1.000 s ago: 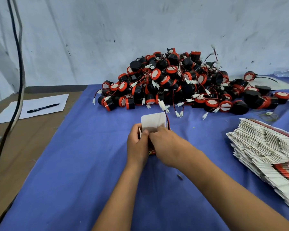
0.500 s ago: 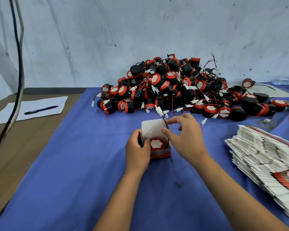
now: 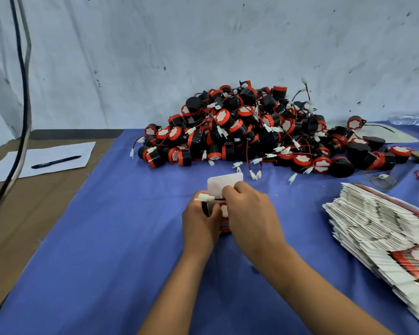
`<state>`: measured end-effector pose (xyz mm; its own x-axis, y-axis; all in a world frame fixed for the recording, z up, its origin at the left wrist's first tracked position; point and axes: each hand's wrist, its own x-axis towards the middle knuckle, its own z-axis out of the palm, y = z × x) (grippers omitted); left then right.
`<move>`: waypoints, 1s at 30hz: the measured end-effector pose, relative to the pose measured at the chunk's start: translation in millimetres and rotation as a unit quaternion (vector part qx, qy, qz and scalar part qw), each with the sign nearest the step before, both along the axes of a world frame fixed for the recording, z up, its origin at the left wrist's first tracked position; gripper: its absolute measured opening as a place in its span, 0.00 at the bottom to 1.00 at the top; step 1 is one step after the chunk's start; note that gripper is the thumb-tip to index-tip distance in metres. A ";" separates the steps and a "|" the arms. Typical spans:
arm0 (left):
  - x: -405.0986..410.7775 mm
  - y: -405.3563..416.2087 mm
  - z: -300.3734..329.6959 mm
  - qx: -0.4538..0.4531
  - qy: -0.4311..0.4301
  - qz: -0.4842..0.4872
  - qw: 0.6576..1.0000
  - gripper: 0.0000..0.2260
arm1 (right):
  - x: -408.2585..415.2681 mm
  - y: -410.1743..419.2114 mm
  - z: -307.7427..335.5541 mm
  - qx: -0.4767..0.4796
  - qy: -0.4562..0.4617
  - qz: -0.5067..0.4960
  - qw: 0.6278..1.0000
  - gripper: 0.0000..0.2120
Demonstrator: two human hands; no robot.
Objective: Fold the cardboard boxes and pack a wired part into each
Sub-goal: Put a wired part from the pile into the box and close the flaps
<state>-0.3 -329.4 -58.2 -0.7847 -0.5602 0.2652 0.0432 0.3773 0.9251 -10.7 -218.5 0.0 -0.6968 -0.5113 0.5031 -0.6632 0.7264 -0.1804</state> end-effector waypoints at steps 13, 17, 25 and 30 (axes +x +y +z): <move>2.3 -1.7 2.3 0.010 -0.048 0.042 0.998 0.09 | -3.5 -26.7 -8.4 -0.042 -0.099 -0.125 0.986 0.14; 3.2 -2.6 3.8 0.025 -0.037 0.032 0.998 0.07 | -1.5 -32.9 -11.9 -0.049 -0.095 -0.164 0.981 0.12; 3.6 -2.0 -0.5 0.035 -0.043 0.025 0.998 0.10 | -5.1 -26.7 -0.5 0.040 -0.161 -0.040 0.985 0.12; 5.1 -2.6 2.0 -0.083 -0.049 0.026 0.995 0.17 | -13.1 -28.1 -1.8 0.073 -0.181 -0.049 0.980 0.31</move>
